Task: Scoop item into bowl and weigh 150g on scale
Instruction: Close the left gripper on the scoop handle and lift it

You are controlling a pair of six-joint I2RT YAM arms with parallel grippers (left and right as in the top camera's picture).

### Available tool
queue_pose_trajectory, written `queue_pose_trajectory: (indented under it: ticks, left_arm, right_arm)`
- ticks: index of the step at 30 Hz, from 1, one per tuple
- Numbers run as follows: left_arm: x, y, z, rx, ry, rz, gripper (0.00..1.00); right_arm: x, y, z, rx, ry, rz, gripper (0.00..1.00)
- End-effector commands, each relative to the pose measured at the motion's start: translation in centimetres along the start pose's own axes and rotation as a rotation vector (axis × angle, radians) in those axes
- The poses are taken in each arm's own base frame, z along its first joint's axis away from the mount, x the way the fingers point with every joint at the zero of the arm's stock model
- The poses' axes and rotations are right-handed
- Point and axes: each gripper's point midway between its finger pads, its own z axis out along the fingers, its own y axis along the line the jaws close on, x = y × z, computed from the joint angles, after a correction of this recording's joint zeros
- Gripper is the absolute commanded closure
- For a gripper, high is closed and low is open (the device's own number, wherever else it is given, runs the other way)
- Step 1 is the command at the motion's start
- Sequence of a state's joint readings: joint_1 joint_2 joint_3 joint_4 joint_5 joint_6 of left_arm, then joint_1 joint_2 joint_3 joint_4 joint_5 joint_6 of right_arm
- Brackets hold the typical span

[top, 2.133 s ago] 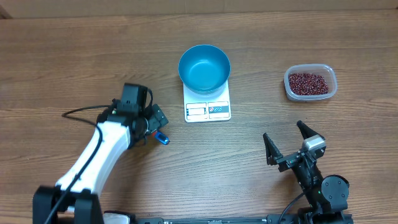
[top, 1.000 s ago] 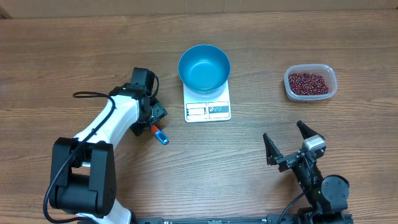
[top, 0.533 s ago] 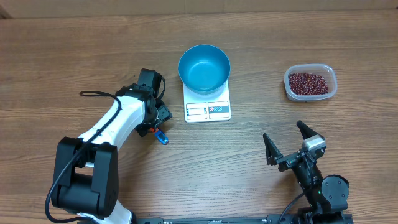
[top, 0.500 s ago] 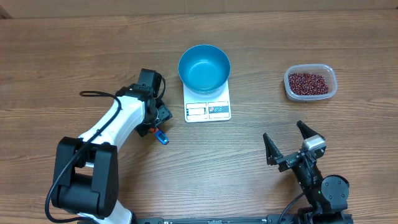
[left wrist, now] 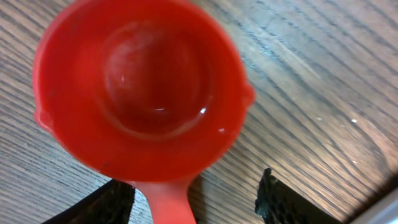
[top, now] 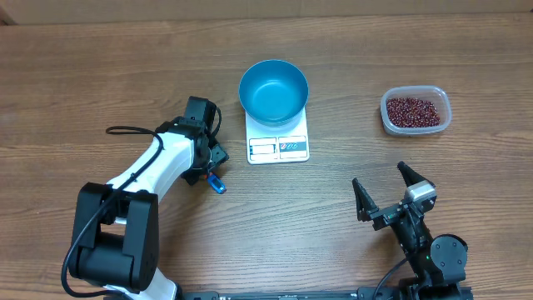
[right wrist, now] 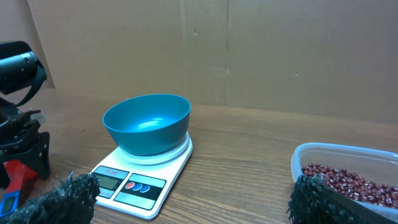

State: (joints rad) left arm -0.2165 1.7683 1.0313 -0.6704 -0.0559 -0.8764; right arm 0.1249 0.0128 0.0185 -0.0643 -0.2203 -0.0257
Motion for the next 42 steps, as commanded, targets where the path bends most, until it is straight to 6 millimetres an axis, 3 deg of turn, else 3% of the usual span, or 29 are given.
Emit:
queue_pose_trajectory:
  ticks: [1,7,16,21,28,32,42]
  left_arm:
    - [0.2,0.6,0.6,-0.032,-0.011,-0.018,0.37]
    - [-0.4,1.2,1.0,-0.068,-0.044,-0.012,0.37]
    - [1.3,1.3,3.6,-0.083,0.051,-0.009,0.44]
    - [1.1,1.1,3.7,-0.076,0.045,-0.010,0.46]
    - [1.2,1.1,3.6,-0.077,0.046,-0.010,0.56]
    - [1.3,1.0,3.6,-0.070,0.056,-0.010,0.66]
    - [1.4,0.9,3.6,-0.067,0.059,-0.010,0.75]
  right_arm:
    - [0.1,-0.3,0.0,0.013,-0.005,0.006,0.00]
    - [0.1,-0.3,0.0,0.013,-0.005,0.006,0.00]
    - [0.1,-0.3,0.0,0.013,-0.005,0.006,0.00]
    - [0.1,-0.3,0.0,0.013,-0.005,0.006,0.00]
    - [0.1,-0.3,0.0,0.013,-0.005,0.006,0.00]
    - [0.1,-0.3,0.0,0.013,-0.005,0.006,0.00]
    - [0.1,-0.3,0.0,0.013,-0.005,0.006,0.00]
